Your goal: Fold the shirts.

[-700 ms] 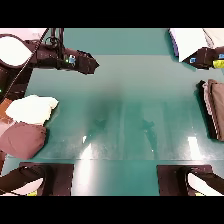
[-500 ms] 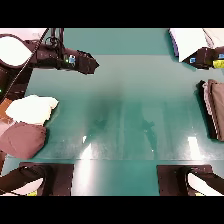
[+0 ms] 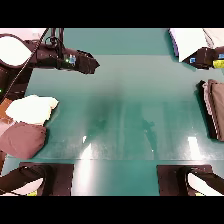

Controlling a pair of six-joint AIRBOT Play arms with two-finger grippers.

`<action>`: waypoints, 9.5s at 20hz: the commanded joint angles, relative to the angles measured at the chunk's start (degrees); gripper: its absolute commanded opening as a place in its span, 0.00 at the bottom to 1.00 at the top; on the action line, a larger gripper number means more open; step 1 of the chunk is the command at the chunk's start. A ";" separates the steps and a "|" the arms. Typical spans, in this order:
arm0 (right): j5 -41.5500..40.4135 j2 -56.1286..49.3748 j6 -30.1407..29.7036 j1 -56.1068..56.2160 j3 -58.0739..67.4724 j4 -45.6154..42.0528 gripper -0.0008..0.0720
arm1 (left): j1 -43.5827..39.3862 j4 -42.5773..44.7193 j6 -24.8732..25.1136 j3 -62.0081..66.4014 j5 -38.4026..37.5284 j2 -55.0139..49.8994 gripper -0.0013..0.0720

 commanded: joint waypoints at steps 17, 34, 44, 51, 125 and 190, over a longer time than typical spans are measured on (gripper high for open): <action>0.00 -2.62 0.04 0.07 -0.35 0.15 0.03 | 34.14 29.68 -8.00 -32.74 1.16 -0.09 0.92; -16.59 9.64 0.11 0.04 -0.22 3.45 0.03 | 6.99 26.97 -6.14 8.09 -11.37 17.31 0.05; -17.73 13.60 0.11 0.00 -0.22 3.39 0.03 | -23.80 24.57 -3.76 8.50 -6.67 -6.56 0.06; -17.31 13.55 0.13 0.00 -0.24 3.41 0.03 | -20.76 21.88 -1.92 12.61 -3.93 -14.40 0.85; 5.60 16.15 -4.20 -17.64 9.01 10.19 0.03 | 13.55 5.42 6.10 20.90 -9.73 20.31 0.05; 10.12 -9.33 4.59 -3.34 -17.38 -17.49 0.83 | 13.55 3.39 7.54 5.14 -6.91 -23.39 0.06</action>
